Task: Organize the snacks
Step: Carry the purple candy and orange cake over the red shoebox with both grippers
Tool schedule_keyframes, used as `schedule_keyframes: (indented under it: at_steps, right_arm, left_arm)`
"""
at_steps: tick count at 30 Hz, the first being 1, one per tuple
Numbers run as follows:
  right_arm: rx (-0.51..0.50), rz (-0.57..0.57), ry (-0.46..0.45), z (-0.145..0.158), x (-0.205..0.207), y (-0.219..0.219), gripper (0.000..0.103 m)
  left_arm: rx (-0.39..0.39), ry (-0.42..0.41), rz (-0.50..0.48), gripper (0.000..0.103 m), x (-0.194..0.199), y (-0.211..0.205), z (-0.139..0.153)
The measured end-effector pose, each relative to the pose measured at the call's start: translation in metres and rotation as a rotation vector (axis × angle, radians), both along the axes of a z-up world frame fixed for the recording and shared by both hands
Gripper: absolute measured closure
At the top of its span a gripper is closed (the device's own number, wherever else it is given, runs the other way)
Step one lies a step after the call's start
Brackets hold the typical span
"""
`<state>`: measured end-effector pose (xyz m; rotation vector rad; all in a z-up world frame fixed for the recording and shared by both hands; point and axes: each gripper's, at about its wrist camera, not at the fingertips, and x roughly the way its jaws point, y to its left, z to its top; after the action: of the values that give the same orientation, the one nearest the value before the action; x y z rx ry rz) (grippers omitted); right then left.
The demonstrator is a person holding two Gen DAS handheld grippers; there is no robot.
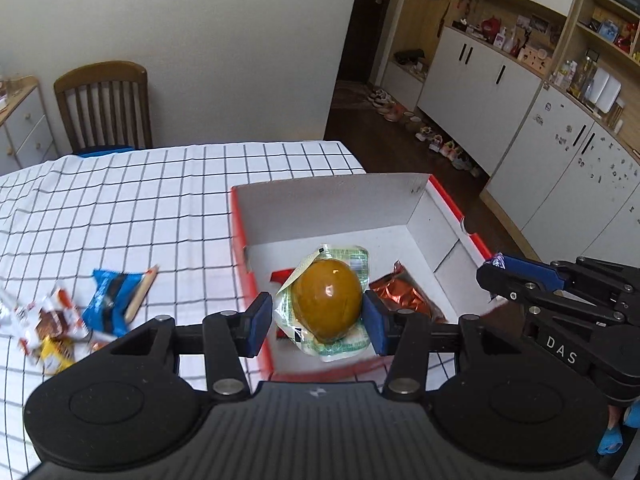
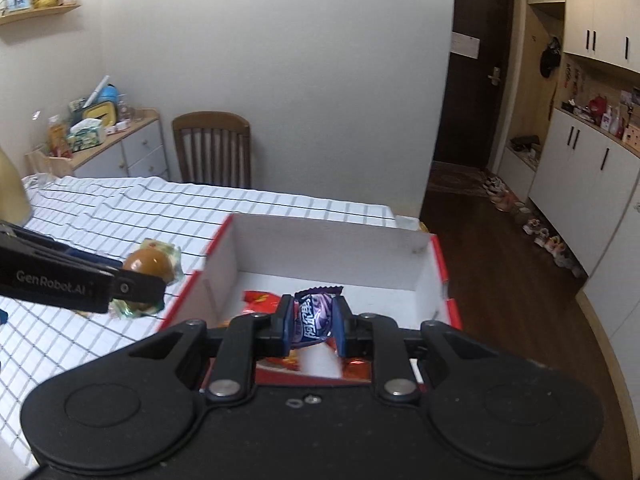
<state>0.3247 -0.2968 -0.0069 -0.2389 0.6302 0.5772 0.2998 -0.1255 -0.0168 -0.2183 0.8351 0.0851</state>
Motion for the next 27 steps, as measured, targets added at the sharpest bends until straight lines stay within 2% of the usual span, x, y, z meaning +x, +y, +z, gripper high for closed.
schedule_keyframes:
  at_steps: [13, 19, 27]
  right_arm:
    - [-0.045, -0.053, 0.064, -0.024, 0.056, -0.011, 0.085]
    - [-0.073, -0.058, 0.121, -0.041, 0.08, -0.007, 0.084]
    - [-0.124, -0.056, 0.207, -0.064, 0.108, 0.0, 0.084]
  left_arm:
    - [0.039, 0.063, -0.019, 0.055, 0.082, -0.006, -0.024]
    - [0.038, 0.115, -0.032, 0.055, 0.116, -0.005, -0.043]
    - [0.078, 0.163, -0.044, 0.055, 0.146, -0.011, -0.065]
